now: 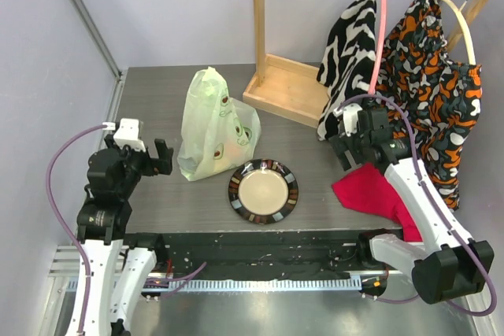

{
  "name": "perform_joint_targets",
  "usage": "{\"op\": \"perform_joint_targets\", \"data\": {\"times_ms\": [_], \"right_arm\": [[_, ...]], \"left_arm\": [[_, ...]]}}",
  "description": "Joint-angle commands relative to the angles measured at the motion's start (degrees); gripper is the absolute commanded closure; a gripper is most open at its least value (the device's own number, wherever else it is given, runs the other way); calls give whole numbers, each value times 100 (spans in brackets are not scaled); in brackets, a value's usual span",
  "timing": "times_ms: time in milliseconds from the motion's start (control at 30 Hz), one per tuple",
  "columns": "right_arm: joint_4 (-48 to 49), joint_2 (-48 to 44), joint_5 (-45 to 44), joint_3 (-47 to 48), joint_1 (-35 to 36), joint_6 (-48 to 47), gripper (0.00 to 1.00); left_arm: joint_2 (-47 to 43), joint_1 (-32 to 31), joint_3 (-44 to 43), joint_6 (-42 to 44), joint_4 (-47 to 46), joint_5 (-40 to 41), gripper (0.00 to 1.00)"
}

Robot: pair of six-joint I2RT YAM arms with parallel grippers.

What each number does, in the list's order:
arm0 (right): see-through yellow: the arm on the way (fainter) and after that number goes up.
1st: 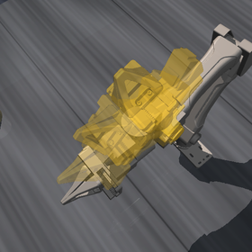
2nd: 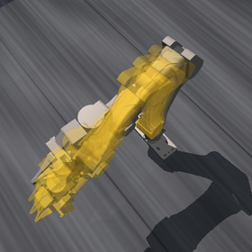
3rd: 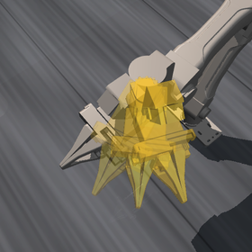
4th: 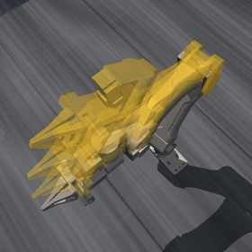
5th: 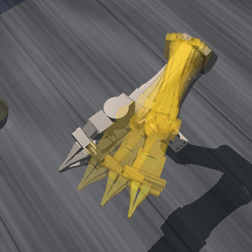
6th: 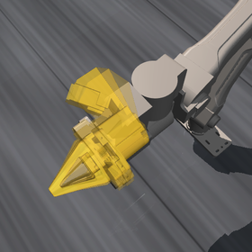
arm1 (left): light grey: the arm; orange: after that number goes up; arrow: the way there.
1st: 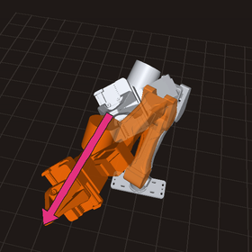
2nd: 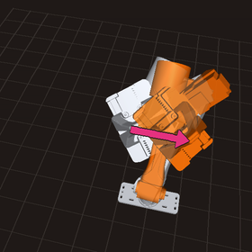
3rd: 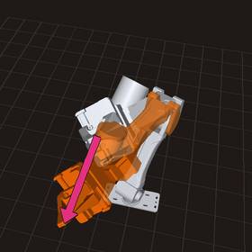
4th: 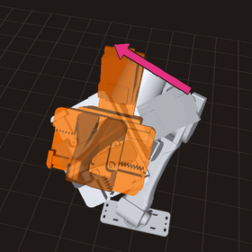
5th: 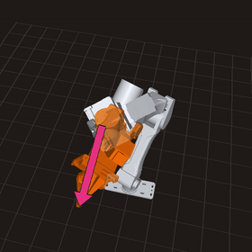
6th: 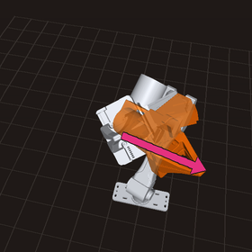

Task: Take the fake fruits out of the plastic bag
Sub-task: Adjust the plastic bag at the center of the board.

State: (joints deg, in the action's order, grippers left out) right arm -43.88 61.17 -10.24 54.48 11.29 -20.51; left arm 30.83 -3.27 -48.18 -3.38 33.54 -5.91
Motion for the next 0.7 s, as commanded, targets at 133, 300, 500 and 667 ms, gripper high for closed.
{"op": "perform_joint_targets", "data": {"times_ms": [133, 300, 500, 667], "right_arm": [[-903, 992, 3370, 2188, 724, -542, 4], [-193, 1977, 3038, 3285, 1393, -24, 6], [889, 3310, 2404, 4735, 1420, 1119, 7], [1056, 4402, 2534, 5968, 1420, 1558, 10]], "left_arm": [[764, 37, -1420, -513, -339, -1605, 8], [2039, 37, -3062, -989, -77, -1816, 8], [3376, 37, -4410, -1867, 206, -2870, 5], [3930, 28, -4647, -2149, 4, -3327, 6]]}}
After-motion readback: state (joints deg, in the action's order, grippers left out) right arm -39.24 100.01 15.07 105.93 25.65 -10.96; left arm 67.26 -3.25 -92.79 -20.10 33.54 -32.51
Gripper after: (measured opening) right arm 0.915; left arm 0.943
